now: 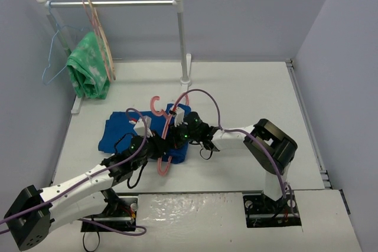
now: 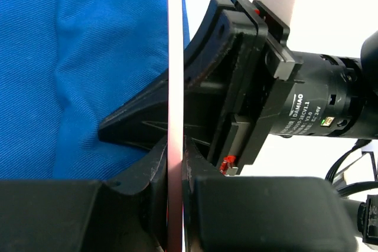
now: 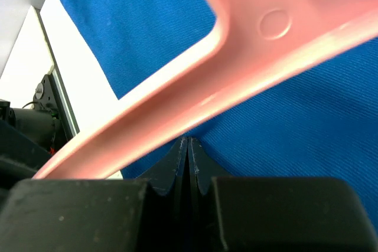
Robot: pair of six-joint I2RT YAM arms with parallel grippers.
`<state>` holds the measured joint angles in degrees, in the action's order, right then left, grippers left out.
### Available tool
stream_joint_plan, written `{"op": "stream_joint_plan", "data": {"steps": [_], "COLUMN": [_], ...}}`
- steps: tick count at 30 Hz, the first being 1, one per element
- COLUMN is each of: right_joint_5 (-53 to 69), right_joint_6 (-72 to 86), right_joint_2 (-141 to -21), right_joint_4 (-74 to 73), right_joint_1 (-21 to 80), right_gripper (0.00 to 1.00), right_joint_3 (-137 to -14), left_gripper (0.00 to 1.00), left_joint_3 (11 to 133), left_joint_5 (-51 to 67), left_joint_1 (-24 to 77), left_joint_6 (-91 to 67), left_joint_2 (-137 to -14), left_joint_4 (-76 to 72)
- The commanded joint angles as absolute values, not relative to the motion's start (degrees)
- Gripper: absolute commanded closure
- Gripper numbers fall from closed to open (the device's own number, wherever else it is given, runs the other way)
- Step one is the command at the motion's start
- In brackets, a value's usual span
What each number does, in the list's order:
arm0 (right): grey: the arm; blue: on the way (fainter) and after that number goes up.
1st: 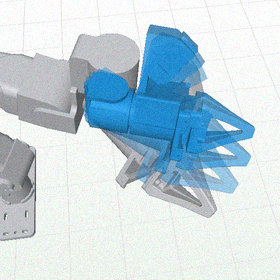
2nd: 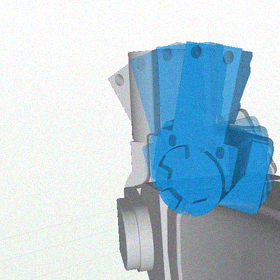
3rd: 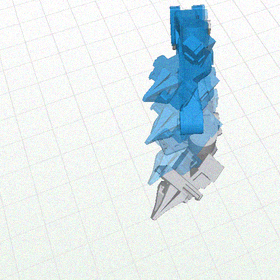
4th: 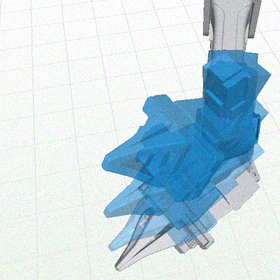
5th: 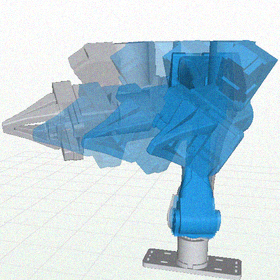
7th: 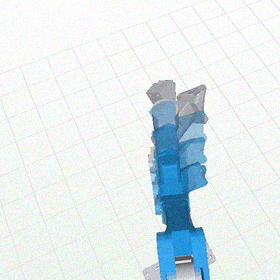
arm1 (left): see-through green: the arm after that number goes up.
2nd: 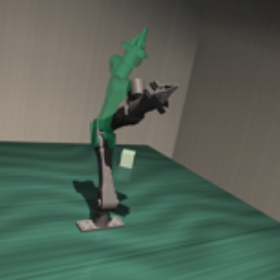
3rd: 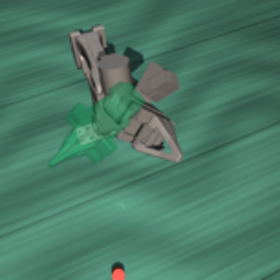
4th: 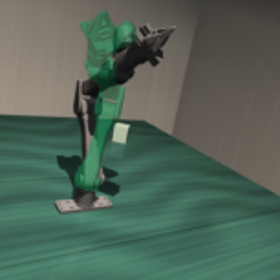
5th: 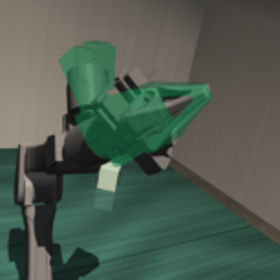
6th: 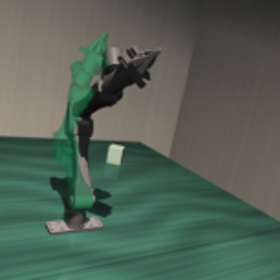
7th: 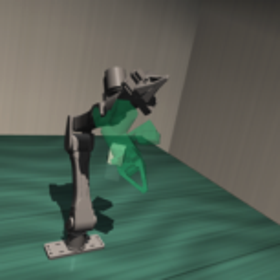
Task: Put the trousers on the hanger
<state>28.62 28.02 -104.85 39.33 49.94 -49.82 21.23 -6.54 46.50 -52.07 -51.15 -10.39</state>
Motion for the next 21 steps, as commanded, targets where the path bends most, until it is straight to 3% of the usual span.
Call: {"op": "stream_joint_plan", "data": {"steps": [1,12,21], "right_joint_5": [26.95,19.82,8.31], "right_joint_6": [26.30,19.82,17.27], "right_joint_2": [-106.20,-96.63,-88.67], "right_joint_4": [36.47,25.90,16.78], "right_joint_1": [51.24,50.78,49.61], "right_gripper": [1.00,0.98,0.79], "right_joint_3": [-53.42,-55.21,-54.84], "left_gripper": [1.00,1.00,1.00], "left_joint_3": [26.67,24.66,24.96], "left_joint_5": [-3.33,-11.82,-14.28], "left_joint_1": [46.82,46.76,46.76], "left_joint_6": [-54.02,-52.08,-51.72], "left_joint_2": [-48.18,-47.38,-53.18], "left_joint_4": [-22.68,-15.22,-15.38]}}
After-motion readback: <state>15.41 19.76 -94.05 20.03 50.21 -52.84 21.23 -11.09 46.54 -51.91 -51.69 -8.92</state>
